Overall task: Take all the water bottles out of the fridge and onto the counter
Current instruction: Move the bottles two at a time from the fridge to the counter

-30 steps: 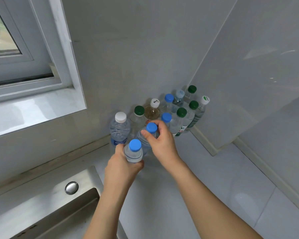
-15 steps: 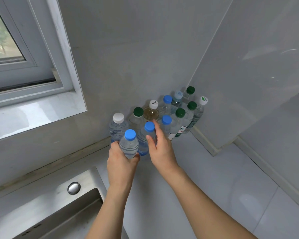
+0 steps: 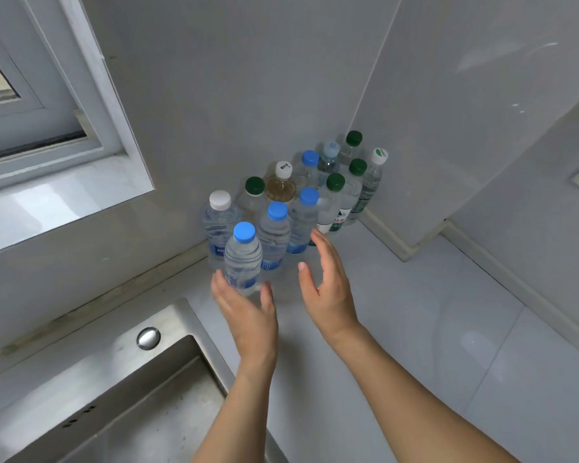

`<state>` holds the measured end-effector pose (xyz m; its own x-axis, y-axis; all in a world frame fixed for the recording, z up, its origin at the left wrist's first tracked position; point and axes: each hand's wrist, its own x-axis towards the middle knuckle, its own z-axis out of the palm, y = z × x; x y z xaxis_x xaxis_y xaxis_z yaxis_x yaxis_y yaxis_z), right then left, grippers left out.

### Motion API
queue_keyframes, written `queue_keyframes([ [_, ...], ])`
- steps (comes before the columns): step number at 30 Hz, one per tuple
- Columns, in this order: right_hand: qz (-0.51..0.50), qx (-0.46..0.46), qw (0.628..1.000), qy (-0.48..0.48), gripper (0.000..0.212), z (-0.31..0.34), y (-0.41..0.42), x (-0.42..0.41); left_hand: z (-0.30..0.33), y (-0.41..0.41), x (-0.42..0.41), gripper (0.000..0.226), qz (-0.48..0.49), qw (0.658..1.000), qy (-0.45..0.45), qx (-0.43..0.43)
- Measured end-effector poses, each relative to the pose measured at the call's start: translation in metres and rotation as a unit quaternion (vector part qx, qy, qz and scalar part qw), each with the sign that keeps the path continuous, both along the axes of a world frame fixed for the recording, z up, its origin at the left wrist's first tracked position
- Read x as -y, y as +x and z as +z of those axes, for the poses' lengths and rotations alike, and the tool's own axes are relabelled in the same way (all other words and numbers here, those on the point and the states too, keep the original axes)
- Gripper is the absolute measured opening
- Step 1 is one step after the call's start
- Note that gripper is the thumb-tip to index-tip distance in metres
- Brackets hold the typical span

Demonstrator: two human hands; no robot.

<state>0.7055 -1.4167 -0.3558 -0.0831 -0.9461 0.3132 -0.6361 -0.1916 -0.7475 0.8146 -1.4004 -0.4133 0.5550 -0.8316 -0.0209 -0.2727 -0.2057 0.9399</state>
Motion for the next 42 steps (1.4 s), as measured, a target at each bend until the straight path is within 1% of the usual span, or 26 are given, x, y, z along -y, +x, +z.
queue_keyframes([
  [3, -0.035, -0.010, 0.999, 0.019, 0.052, -0.015, -0.015, -0.017, -0.016, -0.016, -0.014, 0.075, -0.011, 0.999, -0.023, 0.024],
  [9, -0.108, -0.025, 0.992, 0.056, 0.053, -0.023, -0.061, -0.050, -0.026, -0.047, -0.027, 0.066, -0.074, 0.994, -0.028, 0.075],
  [15, -0.184, -0.041, 0.980, 0.066, 0.051, -0.001, -0.122, -0.107, -0.003, -0.102, -0.053, 0.061, -0.203, 0.968, -0.087, 0.117],
  [17, -0.213, -0.043, 0.974, 0.067, 0.051, 0.011, -0.148, -0.136, 0.011, -0.128, -0.070, 0.058, -0.254, 0.950, -0.125, 0.128],
  [20, -0.272, -0.054, 0.959, 0.051, 0.051, 0.032, -0.195, -0.194, 0.034, -0.176, -0.105, 0.054, -0.343, 0.904, -0.199, 0.158],
  [22, -0.304, -0.054, 0.950, 0.048, 0.052, 0.044, -0.218, -0.229, 0.047, -0.201, -0.124, 0.055, -0.384, 0.879, -0.222, 0.177],
  [27, -0.419, -0.031, 0.908, 0.004, 0.051, 0.091, -0.283, -0.356, 0.099, -0.292, -0.213, 0.055, -0.496, 0.797, -0.283, 0.198],
  [30, -0.489, -0.024, 0.872, -0.022, 0.051, 0.117, -0.312, -0.456, 0.131, -0.345, -0.293, 0.056, -0.559, 0.739, -0.324, 0.192],
  [32, -0.519, -0.031, 0.853, -0.030, 0.051, 0.127, -0.323, -0.509, 0.147, -0.371, -0.335, 0.056, -0.584, 0.711, -0.347, 0.182],
  [35, -0.576, -0.047, 0.815, -0.045, 0.052, 0.142, -0.336, -0.600, 0.173, -0.408, -0.417, 0.053, -0.620, 0.655, -0.402, 0.158],
  [38, -0.640, -0.060, 0.764, -0.060, 0.052, 0.157, -0.345, -0.696, 0.202, -0.440, -0.509, 0.053, -0.656, 0.589, -0.450, 0.141],
  [42, -0.691, -0.076, 0.715, -0.074, 0.051, 0.177, -0.349, -0.788, 0.229, -0.472, -0.600, 0.052, -0.685, 0.524, -0.495, 0.110],
])
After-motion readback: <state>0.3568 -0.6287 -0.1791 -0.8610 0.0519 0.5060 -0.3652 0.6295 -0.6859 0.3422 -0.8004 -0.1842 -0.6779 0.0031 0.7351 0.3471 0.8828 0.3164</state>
